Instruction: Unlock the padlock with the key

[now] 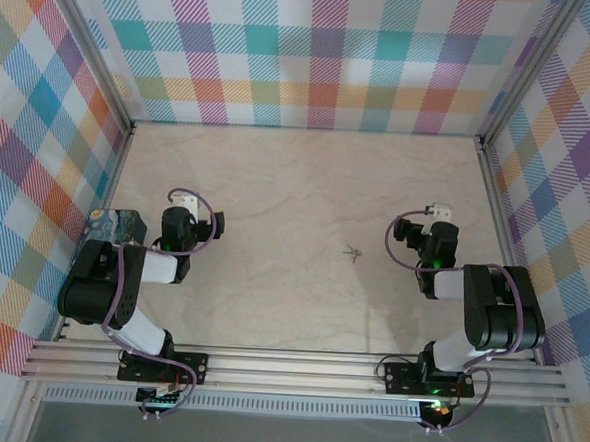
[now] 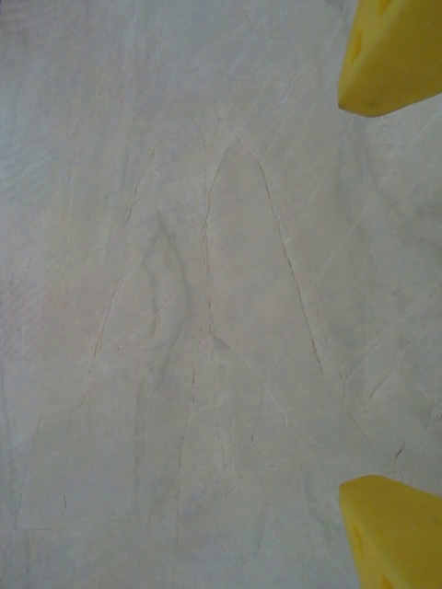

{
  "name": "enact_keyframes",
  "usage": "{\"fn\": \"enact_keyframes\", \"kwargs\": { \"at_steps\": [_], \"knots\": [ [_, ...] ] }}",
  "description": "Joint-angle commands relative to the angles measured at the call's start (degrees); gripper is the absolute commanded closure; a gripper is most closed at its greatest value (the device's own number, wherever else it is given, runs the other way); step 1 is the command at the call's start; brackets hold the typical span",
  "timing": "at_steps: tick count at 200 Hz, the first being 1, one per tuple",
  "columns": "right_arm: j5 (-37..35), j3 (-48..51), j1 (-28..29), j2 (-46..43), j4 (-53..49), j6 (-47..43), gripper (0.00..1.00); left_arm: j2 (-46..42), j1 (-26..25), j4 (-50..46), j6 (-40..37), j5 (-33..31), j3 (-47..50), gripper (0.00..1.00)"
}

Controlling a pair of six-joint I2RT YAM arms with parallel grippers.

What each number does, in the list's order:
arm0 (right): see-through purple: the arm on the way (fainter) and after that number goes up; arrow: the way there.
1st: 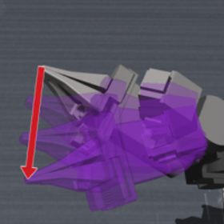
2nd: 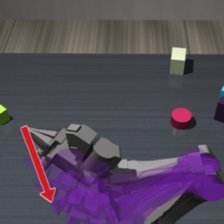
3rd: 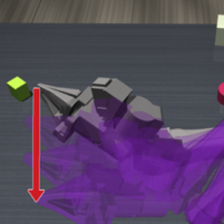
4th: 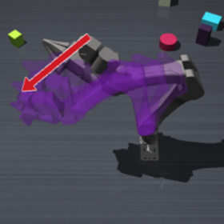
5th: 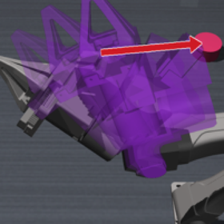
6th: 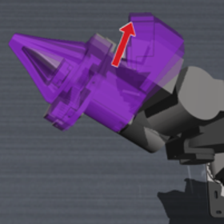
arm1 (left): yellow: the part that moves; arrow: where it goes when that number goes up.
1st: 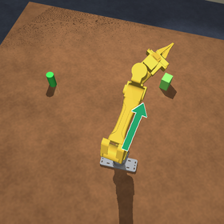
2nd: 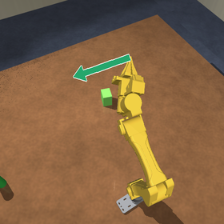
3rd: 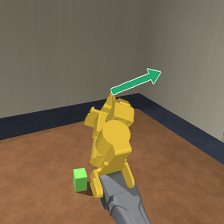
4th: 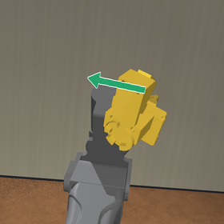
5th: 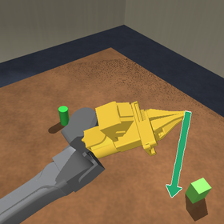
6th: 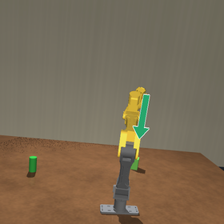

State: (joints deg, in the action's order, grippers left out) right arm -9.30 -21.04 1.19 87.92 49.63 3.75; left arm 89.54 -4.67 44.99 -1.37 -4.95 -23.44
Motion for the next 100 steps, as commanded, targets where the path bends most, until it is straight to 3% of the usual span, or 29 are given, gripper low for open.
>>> {"fn": "enact_keyframes", "kwargs": {
  "at_steps": [1,100],
  "knots": [
    [0.79,-0.94,0.24,-0.21,0.56,-0.71,0.0,0.11,0.82,0.45,-0.61,1.01,-1.08,0.0],
    [0.76,-1.02,0.29,-0.21,0.53,-0.68,0.0,0.17,1.04,0.36,-0.52,1.23,-1.08,0.0]
  ]
}}
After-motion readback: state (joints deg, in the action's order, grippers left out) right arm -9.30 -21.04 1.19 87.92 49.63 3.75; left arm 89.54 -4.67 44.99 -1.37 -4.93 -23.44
